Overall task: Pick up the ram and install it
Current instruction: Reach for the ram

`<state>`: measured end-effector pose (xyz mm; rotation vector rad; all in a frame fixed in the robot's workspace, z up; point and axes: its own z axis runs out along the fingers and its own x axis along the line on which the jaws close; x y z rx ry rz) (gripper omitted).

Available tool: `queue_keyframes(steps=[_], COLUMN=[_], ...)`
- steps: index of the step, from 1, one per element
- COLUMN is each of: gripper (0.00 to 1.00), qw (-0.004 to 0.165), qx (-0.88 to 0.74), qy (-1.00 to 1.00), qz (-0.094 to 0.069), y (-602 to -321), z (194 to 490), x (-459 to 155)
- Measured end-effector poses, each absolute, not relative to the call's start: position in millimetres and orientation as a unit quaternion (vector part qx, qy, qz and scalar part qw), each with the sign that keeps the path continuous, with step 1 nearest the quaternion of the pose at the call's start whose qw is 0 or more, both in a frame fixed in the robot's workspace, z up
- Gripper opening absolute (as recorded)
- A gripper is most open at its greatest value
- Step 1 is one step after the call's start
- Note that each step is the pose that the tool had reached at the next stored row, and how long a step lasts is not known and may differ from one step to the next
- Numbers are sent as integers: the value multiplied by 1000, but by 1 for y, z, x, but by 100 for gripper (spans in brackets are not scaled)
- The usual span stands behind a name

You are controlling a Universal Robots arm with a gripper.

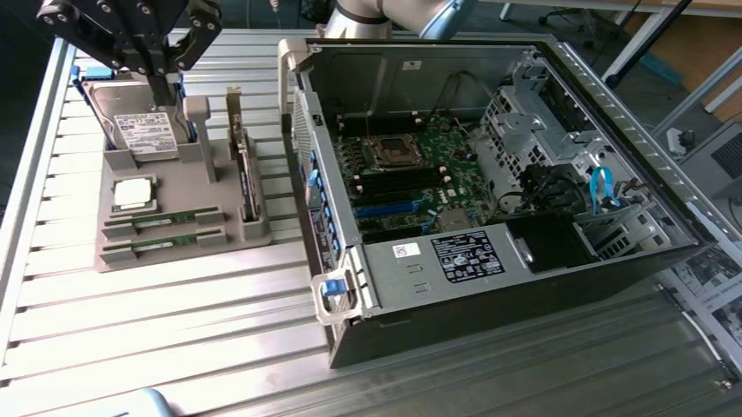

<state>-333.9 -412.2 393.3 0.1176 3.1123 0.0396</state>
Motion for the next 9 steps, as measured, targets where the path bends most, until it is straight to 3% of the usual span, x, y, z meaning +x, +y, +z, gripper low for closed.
queue_keyframes(steps=[9], gripper=[10], qw=[13], qx=[38], qy=[999], qz=[13], y=[-416], z=[393], x=[-334])
